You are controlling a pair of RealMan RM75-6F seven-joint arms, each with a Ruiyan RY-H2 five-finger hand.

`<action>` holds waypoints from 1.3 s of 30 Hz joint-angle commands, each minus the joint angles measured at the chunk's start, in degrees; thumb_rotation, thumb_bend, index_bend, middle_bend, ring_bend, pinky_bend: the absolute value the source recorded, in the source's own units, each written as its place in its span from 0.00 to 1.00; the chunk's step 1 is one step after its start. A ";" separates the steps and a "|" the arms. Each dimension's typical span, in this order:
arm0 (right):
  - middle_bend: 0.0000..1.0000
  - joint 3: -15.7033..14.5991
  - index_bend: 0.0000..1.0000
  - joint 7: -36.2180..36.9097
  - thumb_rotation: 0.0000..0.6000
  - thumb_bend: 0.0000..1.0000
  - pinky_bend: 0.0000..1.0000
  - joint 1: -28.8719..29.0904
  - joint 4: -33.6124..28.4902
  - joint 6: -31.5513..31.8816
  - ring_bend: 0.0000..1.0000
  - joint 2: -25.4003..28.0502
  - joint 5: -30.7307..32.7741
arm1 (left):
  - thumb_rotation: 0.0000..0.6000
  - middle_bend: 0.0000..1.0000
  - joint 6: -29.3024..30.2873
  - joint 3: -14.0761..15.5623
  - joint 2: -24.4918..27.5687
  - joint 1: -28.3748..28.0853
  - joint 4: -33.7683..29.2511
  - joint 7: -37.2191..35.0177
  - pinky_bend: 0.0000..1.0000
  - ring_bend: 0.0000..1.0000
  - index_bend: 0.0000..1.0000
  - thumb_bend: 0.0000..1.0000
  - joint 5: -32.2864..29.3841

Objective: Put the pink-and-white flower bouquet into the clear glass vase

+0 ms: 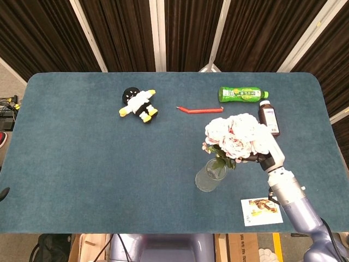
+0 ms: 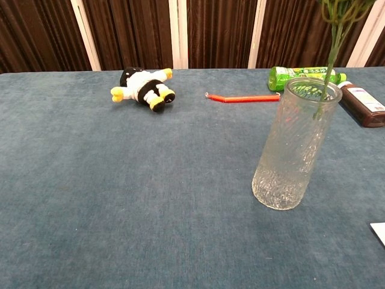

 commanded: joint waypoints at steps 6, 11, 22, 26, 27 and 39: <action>0.49 -3.43 0.47 2.48 1.00 0.32 0.10 -0.29 2.99 -0.74 0.51 -1.99 -4.57 | 1.00 0.00 0.00 0.02 0.04 0.04 -0.05 0.08 0.00 0.00 0.19 0.22 -0.03; 0.48 -5.56 0.47 3.97 1.00 0.32 0.10 -0.02 4.75 -1.54 0.46 -3.25 -7.20 | 1.00 0.00 -0.13 0.10 -0.02 -0.03 -0.18 0.44 0.00 0.00 0.19 0.22 0.12; 0.24 -9.13 0.27 8.60 1.00 0.31 0.00 2.62 6.82 -7.90 0.19 -1.45 -12.30 | 1.00 0.00 -0.37 0.04 0.10 -0.05 -0.24 0.35 0.00 0.00 0.19 0.22 -0.21; 0.13 -9.77 0.16 10.40 1.00 0.25 0.00 3.38 7.19 -9.74 0.10 0.42 -13.86 | 1.00 0.00 -0.34 -0.01 0.21 0.03 -0.25 0.10 0.00 0.00 0.19 0.22 -0.37; 0.11 -10.01 0.13 10.75 1.00 0.25 0.00 3.47 7.33 -10.03 0.08 1.10 -14.50 | 1.00 0.00 -0.34 -0.02 0.24 0.02 -0.25 0.05 0.00 0.00 0.19 0.22 -0.38; 0.04 -14.87 0.00 23.16 1.00 0.25 0.00 1.22 11.41 -9.44 0.01 11.92 -26.13 | 1.00 0.00 -0.28 0.09 0.41 0.11 -0.33 -0.55 0.00 0.00 0.19 0.22 -0.12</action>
